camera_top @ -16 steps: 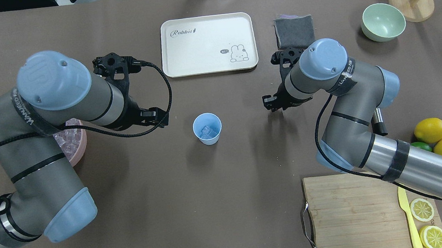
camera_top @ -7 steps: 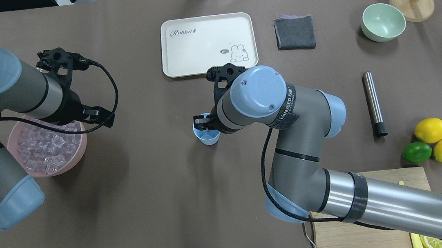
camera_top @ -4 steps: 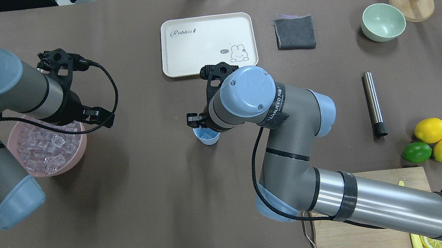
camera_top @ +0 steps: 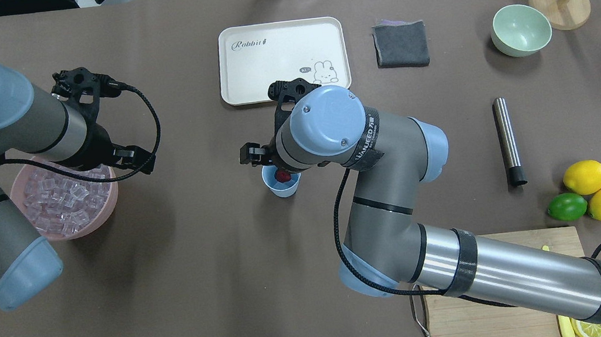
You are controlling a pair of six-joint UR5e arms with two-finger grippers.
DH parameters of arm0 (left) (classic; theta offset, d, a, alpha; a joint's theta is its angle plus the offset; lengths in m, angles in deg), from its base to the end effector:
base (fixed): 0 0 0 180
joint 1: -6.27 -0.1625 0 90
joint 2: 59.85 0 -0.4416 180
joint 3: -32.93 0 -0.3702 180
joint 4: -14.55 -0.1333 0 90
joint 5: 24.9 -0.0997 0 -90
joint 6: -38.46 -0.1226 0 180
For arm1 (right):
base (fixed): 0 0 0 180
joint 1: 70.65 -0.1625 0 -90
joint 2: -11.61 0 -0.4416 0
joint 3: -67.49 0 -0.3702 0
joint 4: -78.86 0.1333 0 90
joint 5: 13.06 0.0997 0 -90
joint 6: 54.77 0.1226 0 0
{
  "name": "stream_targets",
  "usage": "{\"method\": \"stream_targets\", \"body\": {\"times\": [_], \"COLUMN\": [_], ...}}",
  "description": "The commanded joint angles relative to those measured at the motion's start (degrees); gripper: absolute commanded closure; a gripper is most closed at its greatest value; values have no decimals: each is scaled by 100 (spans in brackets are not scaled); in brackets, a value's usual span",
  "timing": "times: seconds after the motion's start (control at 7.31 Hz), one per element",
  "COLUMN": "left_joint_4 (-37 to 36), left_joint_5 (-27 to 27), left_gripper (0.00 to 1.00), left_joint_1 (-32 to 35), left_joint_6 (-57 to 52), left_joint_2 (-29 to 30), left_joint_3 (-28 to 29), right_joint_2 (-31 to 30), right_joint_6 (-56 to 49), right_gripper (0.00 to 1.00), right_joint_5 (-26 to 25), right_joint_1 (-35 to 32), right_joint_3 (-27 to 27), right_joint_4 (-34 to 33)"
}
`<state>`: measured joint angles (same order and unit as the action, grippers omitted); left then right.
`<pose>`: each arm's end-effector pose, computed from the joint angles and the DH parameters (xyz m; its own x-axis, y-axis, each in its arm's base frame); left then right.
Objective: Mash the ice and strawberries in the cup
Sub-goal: 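Carry the strawberry with the right gripper and lower it into the blue cup, then move the right gripper to the steel muddler rod and grasp it upright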
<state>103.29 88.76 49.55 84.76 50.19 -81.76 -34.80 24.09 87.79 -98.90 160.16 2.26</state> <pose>0.3529 -0.4478 0.3297 0.6769 0.2318 -0.6986 -0.0564 0.9627 0.2648 -0.5774 -0.4354 0.1897 0.4987 0.0526 0.8652 -0.2297 0.9705 0.0735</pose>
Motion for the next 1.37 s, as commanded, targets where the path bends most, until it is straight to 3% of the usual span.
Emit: {"method": "stream_targets", "body": {"times": [0.0, 0.14, 0.27, 0.55, 0.82, 1.23], "left_joint_4": [-75, -154, -259, -348, -348, -348], "left_joint_5": [190, 191, 192, 192, 192, 148], "left_gripper": [2, 2, 2, 2, 2, 2], "left_joint_1": [276, 356, 470, 629, 708, 726], "left_joint_6": [2, 2, 11, 2, 19, 246], "left_joint_2": [-9, -139, -193, -490, -623, -615], "left_joint_3": [-1, -10, -19, -220, -344, -484], "right_joint_2": [-358, -918, -1367, -2150, -2364, -2364], "right_joint_6": [-429, -972, -1509, -2266, -2585, -3675], "right_gripper": [0, 0, 0, 0, 0, 0], "right_joint_5": [914, 1137, 1443, 2034, 2106, 2693], "right_joint_1": [-687, -960, -1381, -2181, -2666, -3116], "right_joint_3": [363, 888, 1058, 955, 352, -722], "right_joint_4": [-205, -424, -478, -426, -417, -304]}}
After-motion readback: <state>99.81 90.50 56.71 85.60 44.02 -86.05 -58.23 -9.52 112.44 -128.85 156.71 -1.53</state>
